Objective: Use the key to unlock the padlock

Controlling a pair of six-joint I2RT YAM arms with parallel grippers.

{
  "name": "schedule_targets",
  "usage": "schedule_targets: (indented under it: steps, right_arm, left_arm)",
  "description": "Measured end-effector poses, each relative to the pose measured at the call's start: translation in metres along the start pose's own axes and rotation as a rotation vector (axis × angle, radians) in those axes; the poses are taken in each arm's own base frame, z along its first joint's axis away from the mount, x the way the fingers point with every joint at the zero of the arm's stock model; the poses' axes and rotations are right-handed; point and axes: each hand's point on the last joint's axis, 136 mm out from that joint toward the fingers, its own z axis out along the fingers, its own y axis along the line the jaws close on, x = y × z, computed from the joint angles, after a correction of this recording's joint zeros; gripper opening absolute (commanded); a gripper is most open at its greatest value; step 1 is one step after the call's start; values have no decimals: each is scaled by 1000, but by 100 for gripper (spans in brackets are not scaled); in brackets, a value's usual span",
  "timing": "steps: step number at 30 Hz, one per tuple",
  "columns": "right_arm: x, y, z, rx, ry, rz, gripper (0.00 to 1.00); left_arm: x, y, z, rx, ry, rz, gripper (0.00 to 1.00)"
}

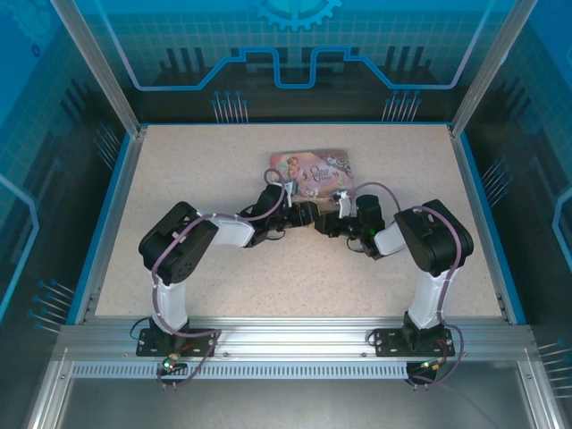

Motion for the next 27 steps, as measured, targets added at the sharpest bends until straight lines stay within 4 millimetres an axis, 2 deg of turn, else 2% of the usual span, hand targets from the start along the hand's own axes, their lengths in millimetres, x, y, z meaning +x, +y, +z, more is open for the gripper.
schedule_targets:
  steps: [6, 14, 20, 27]
  right_arm:
    - [2, -3, -1, 9, 9, 11, 28]
    - [3, -3, -5, 19, 4, 8, 31]
    - [-1, 7, -34, 73, -37, -39, 37]
    - [-38, 15, -74, 198, -127, -109, 49]
  left_arm:
    - [2, -4, 7, 40, 17, -27, 56]
    - [2, -6, 8, 49, 21, -39, 58]
    - [8, 6, 0, -44, -5, 40, 62]
    - [12, 3, -10, -187, -39, 217, 64]
